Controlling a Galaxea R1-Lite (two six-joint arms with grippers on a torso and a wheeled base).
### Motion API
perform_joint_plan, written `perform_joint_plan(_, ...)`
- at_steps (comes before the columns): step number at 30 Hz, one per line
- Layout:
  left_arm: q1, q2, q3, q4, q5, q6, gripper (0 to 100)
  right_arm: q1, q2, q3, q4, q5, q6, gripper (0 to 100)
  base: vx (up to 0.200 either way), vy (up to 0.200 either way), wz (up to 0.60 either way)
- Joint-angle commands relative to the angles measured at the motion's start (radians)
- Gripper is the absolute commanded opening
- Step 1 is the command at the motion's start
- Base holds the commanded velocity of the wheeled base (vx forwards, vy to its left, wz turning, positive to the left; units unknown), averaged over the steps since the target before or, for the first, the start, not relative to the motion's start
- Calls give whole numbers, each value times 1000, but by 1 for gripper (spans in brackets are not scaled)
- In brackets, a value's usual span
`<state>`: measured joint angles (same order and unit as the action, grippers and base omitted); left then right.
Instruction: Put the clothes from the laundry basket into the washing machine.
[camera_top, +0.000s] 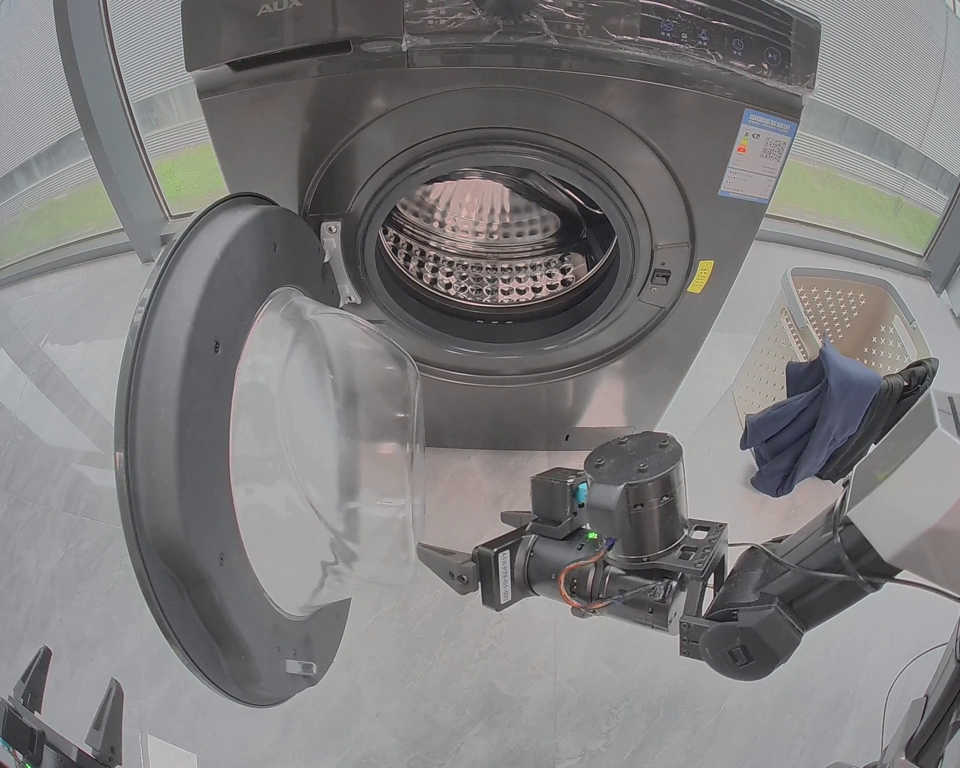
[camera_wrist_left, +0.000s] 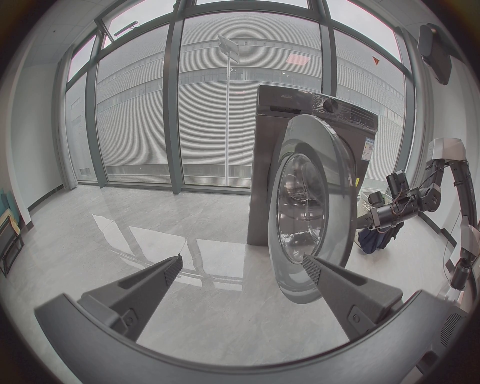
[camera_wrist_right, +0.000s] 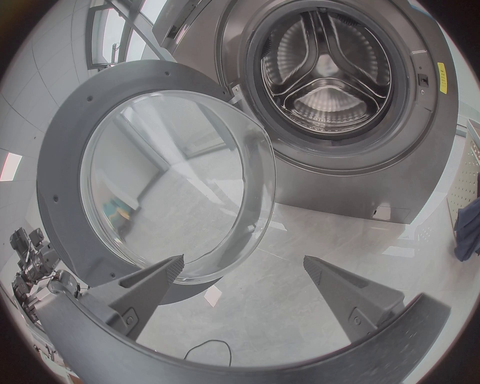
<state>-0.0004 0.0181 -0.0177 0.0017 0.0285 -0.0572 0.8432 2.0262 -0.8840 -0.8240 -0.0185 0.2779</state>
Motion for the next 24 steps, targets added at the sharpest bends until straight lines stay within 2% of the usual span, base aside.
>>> perform_joint_plan(1, 0, -10, 16, 0, 1, -1, 100, -7, 19, -10, -3, 0, 1, 100, 0, 0, 0)
perform_joint_plan(4, 0, -10, 16, 0, 1, 0, 100, -16, 23, -15, -3, 0, 0, 100, 0, 0, 0)
perform_joint_plan(7, 0, -10, 16, -5, 1, 14, 100, -38, 35, -32, -3, 2, -2, 100, 0, 0, 0)
perform_joint_plan(11, 3, -12, 18, -5, -7, 59, 100, -39, 49, -53, -3, 2, -2, 100, 0, 0, 0)
perform_joint_plan(24, 2, -13, 18, -5, -15, 60, 100, -21, 97, -119, -3, 2, -3, 100, 0, 0, 0)
